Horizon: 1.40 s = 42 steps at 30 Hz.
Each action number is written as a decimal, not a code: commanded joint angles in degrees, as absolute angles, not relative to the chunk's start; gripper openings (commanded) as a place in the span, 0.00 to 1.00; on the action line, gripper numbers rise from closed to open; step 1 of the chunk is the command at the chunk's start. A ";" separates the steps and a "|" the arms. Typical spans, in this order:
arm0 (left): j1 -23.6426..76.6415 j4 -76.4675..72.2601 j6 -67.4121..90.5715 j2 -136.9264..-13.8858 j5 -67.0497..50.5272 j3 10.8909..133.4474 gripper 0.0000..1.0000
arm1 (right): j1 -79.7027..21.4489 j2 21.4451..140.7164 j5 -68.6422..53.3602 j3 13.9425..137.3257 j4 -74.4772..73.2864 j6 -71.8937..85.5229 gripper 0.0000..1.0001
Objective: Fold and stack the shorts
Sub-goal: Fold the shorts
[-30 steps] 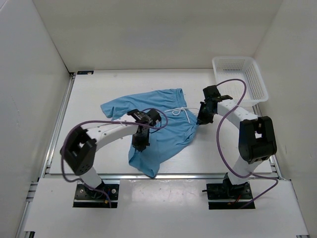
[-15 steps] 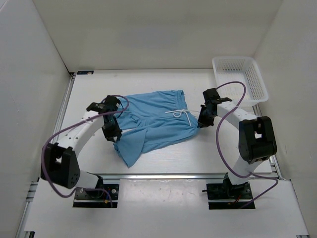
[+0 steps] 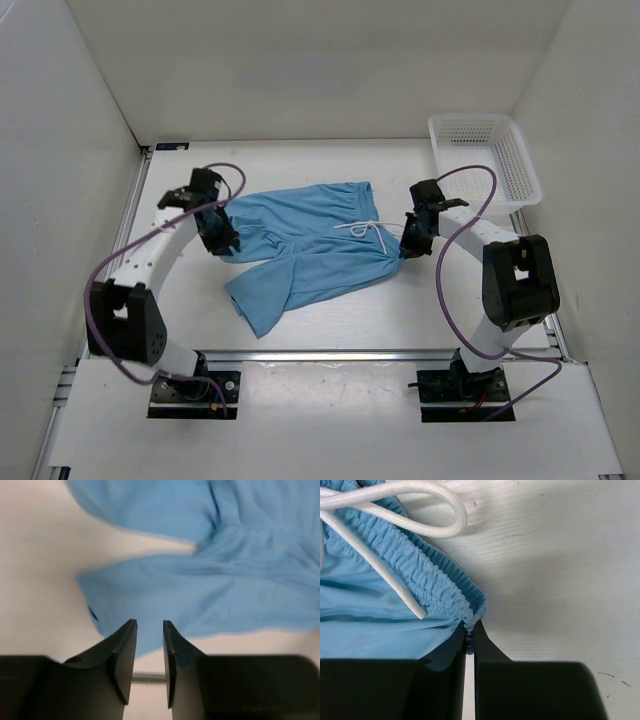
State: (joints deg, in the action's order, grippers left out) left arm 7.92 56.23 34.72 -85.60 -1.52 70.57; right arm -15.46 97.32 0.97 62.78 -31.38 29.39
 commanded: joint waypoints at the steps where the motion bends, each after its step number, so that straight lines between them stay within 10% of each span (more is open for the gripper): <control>1: 14.31 56.96 41.09 -78.85 -4.74 61.23 0.42 | -15.29 94.92 0.09 62.40 -29.98 28.48 0.00; 4: 18.10 53.71 49.35 -71.30 -9.12 49.98 0.83 | -15.29 95.45 -0.53 62.40 -29.97 28.48 0.00; 6: 19.68 52.73 52.98 -66.83 -9.76 46.07 0.93 | -15.29 95.45 -0.53 62.40 -29.97 28.48 0.00; 22: 23.47 41.93 58.72 -73.20 -10.20 34.98 0.55 | -15.29 95.45 0.00 61.79 -29.97 27.95 0.00; 27: 23.99 42.97 53.44 -75.32 -9.41 40.51 0.10 | -15.29 95.45 0.00 61.79 -29.97 27.95 0.00; 38: 5.81 60.21 39.91 -72.32 2.64 66.53 0.10 | -15.29 95.54 0.53 61.79 -30.50 27.95 0.00; 42: 2.20 58.98 37.71 -82.33 -0.17 67.24 0.44 | -15.29 95.54 0.53 61.79 -30.50 27.95 0.00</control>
